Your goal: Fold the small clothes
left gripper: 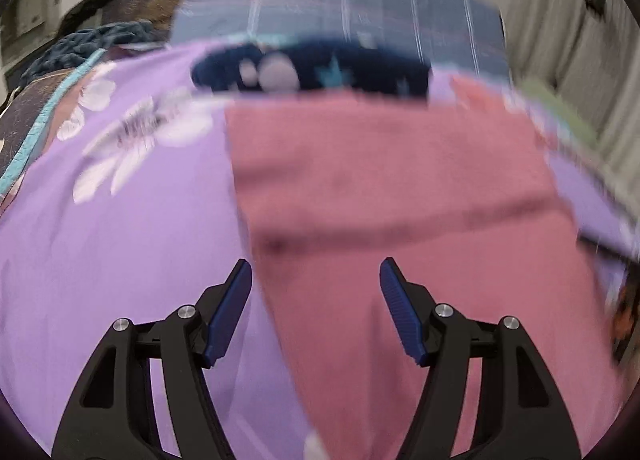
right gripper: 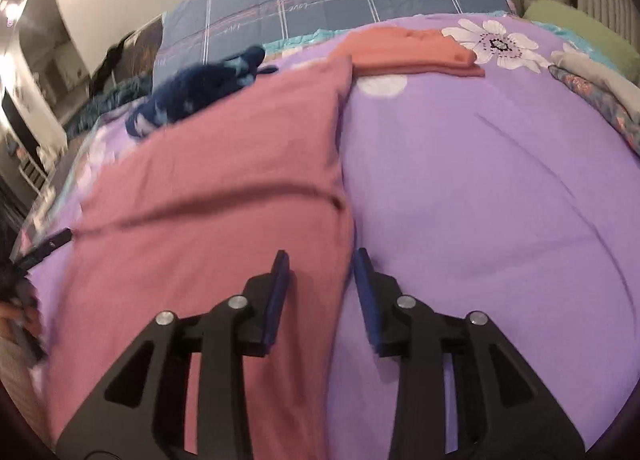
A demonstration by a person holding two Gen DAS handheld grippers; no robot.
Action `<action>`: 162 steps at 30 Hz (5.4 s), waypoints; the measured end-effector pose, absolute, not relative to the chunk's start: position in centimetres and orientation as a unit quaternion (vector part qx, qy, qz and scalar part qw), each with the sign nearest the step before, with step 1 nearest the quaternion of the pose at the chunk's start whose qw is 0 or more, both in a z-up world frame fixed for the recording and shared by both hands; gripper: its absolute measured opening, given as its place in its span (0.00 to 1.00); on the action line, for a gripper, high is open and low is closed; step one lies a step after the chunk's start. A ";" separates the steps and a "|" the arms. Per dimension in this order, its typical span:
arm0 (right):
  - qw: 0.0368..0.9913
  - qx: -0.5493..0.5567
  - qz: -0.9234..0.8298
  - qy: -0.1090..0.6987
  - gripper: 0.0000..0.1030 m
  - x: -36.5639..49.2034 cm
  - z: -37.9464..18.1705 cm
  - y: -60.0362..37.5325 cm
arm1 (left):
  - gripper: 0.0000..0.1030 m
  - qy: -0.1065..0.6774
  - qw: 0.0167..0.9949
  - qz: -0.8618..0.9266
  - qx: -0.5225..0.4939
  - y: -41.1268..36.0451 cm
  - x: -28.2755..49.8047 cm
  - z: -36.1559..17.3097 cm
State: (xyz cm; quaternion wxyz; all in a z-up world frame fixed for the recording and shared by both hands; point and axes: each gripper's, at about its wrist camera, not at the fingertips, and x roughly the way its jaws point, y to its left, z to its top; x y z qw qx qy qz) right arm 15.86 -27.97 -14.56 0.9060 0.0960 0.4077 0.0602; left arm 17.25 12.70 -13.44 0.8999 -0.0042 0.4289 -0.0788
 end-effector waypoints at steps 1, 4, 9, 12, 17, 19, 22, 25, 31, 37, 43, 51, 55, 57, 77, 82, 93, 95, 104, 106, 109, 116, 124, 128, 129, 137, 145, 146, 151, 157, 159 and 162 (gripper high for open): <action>0.906 0.105 0.060 0.407 0.33 15.7 -14.5 -28.2 | 0.65 0.438 0.896 -0.075 0.012 12.4 16.5 -14.4; 0.904 0.115 0.058 0.408 0.33 14.6 -14.1 -28.4 | 0.65 0.428 0.899 -0.097 0.004 12.1 13.4 -13.9; 0.899 0.130 0.084 0.410 0.33 10.8 -14.4 -28.8 | 0.65 0.427 0.892 -0.146 -0.010 11.7 9.2 -14.2; 0.887 0.163 0.108 0.418 0.33 8.2 -14.9 -29.9 | 0.65 0.433 0.883 -0.180 -0.012 11.5 6.3 -14.3; 0.871 0.197 0.143 0.428 0.33 4.0 -15.6 -31.3 | 0.65 0.440 0.875 -0.201 0.014 11.6 2.7 -14.6; 0.867 0.197 0.152 0.431 0.33 2.2 -15.7 -31.5 | 0.65 0.445 0.871 -0.209 0.015 11.9 1.4 -14.6; 0.864 0.194 0.162 0.436 0.33 -0.2 -15.7 -31.7 | 0.65 0.451 0.864 -0.223 0.012 12.4 -0.3 -14.6; 0.860 0.197 0.174 0.437 0.33 -2.5 -15.6 -31.8 | 0.65 0.456 0.857 -0.242 0.001 12.7 -2.0 -14.6; 0.839 0.234 0.202 0.448 0.34 -6.3 -15.7 -33.1 | 0.65 0.460 0.841 -0.280 -0.044 13.8 -5.3 -14.5; 0.827 0.236 0.240 0.451 0.46 -6.7 -15.8 -32.6 | 0.65 0.459 0.832 -0.307 -0.063 14.1 -5.8 -15.0; 0.833 0.220 0.237 0.450 0.48 -5.9 -15.5 -31.3 | 0.65 0.462 0.820 -0.320 -0.104 14.1 -3.8 -15.1; 0.811 0.250 0.262 0.460 0.41 -6.4 -16.2 -31.7 | 0.65 0.463 0.817 -0.338 -0.072 12.7 -6.2 -15.1; 0.807 0.244 0.258 0.471 0.17 -4.1 -16.3 -30.8 | 0.33 0.450 0.828 -0.323 -0.089 12.2 -4.1 -15.3; 0.803 0.250 0.247 0.482 0.06 -3.6 -16.5 -30.7 | 0.12 0.451 0.839 -0.295 -0.076 11.7 -3.6 -15.2; 0.882 0.279 0.348 0.150 0.02 -12.9 1.4 -35.8 | 0.01 0.176 0.933 -0.310 -0.042 11.6 -13.0 2.0; 0.896 0.271 0.302 0.181 0.02 -10.6 0.2 -36.3 | 0.01 0.194 0.935 -0.292 -0.055 11.9 -10.9 1.1; 0.883 0.311 0.232 0.265 0.02 2.2 -4.6 -35.6 | 0.01 0.272 0.928 -0.239 -0.090 12.2 0.0 -2.4; 0.887 0.305 0.218 0.271 0.02 4.7 -4.7 -35.2 | 0.01 0.290 0.925 -0.227 -0.095 12.3 2.7 -2.8; 0.885 0.285 0.170 0.326 0.02 17.2 -8.7 -33.1 | 0.01 0.342 0.919 -0.180 -0.077 12.1 14.0 -5.9; 0.882 0.272 0.150 0.354 0.03 19.4 -10.5 -32.5 | 0.01 0.362 0.914 -0.169 -0.077 12.2 16.1 -7.7; 0.876 0.241 0.120 0.399 0.06 21.9 -13.5 -31.7 | 0.01 0.412 0.894 -0.154 -0.086 12.2 19.1 -12.0; 0.877 0.222 0.124 0.409 0.11 21.1 -14.1 -31.7 | 0.10 0.411 0.888 -0.162 -0.131 13.5 18.8 -13.4; 0.879 0.210 0.140 0.404 0.12 16.8 -12.4 -32.0 | 0.13 0.413 0.883 -0.175 -0.139 14.1 15.8 -12.2; 0.881 0.206 0.138 0.402 0.03 15.7 -12.0 -32.1 | 0.02 0.395 0.890 -0.172 -0.146 14.4 14.5 -12.0; 0.881 0.211 0.144 0.398 0.03 15.7 -11.8 -32.2 | 0.01 0.387 0.891 -0.177 -0.160 14.7 14.4 -11.8; 0.884 0.263 0.156 0.353 0.02 20.7 -8.4 -33.2 | 0.01 0.344 0.898 -0.172 -0.213 15.0 19.8 -8.0; 0.879 0.268 0.101 0.382 0.27 27.0 -10.2 -34.3 | 0.48 0.372 0.895 -0.078 -0.233 16.7 25.7 -10.7; 0.883 0.253 0.101 0.384 0.28 26.9 -10.4 -34.2 | 0.49 0.369 0.898 -0.085 -0.223 16.7 25.5 -10.7; 0.881 0.228 0.104 0.401 0.28 28.4 -11.5 -34.3 | 0.53 0.417 0.886 -0.088 -0.183 16.5 26.8 -12.1; 0.877 0.170 0.110 0.435 0.29 31.3 -11.9 -32.2 | 0.21 0.439 0.880 -0.089 -0.158 15.6 28.8 -13.3; 0.874 0.158 0.102 0.448 0.28 31.8 -12.3 -31.8 | 0.03 0.440 0.880 -0.096 -0.155 15.4 29.2 -13.3; 0.876 0.164 0.105 0.442 0.21 31.6 -12.0 -31.9 | 0.02 0.428 0.885 -0.105 -0.149 15.2 29.1 -12.7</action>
